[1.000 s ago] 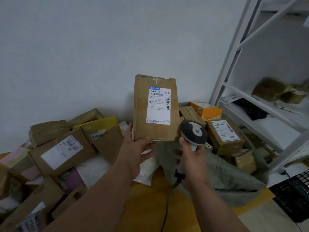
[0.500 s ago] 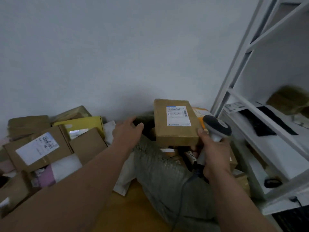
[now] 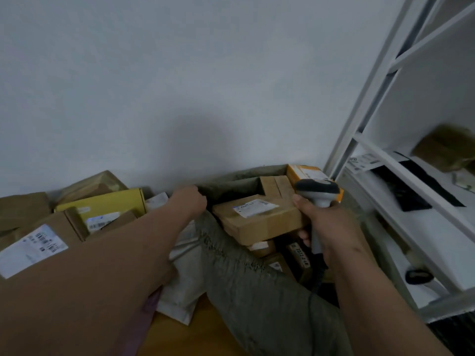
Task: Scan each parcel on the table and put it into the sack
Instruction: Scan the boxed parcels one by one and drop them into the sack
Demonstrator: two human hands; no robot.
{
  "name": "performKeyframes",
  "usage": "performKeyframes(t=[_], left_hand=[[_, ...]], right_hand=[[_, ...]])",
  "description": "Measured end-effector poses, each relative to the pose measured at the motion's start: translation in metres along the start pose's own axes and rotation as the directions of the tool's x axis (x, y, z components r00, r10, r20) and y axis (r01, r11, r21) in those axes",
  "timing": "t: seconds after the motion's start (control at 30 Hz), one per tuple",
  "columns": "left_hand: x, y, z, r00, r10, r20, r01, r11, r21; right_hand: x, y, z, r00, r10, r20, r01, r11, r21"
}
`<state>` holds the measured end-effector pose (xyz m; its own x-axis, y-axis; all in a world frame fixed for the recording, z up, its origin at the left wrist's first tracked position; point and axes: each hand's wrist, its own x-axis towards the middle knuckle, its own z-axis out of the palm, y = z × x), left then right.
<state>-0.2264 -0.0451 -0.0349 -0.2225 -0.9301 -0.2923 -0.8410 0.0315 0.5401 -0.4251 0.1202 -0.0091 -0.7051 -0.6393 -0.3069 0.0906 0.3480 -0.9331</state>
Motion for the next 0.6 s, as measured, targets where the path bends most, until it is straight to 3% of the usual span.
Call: performKeyframes(t=[0.07,0.2,0.27,0.4,0.6], left_hand=[[0.000,0.002,-0.005,0.979,0.073,-0.192,-0.098,0.987,-0.124],[-0.005,0.006,-0.009,0.921,0.186,-0.341,-0.284,0.922,-0.263],[-0.008,0.004,-0.010,0.928,0.181,-0.326,-0.284,0.910,-0.301],[-0.013,-0.017,-0.006,0.985,0.150,-0.085,-0.164,0.967,-0.197],[-0.026,-0.045,-0.003,0.981,0.186,-0.053,-0.181,0.980,0.085]], right_hand=[[0.008,-0.007,0.012,1.000,-0.026,-0.001,0.026,1.000,-0.005],[0.021,-0.015,0.050,0.998,-0.055,-0.031,0.056,0.998,0.037],[0.027,-0.010,0.070,0.999,0.030,-0.016,-0.029,0.997,0.070],[0.029,0.017,0.095,0.985,0.162,0.067,-0.163,0.987,0.006],[0.021,0.033,0.092,0.994,0.101,-0.033,-0.095,0.984,0.151]])
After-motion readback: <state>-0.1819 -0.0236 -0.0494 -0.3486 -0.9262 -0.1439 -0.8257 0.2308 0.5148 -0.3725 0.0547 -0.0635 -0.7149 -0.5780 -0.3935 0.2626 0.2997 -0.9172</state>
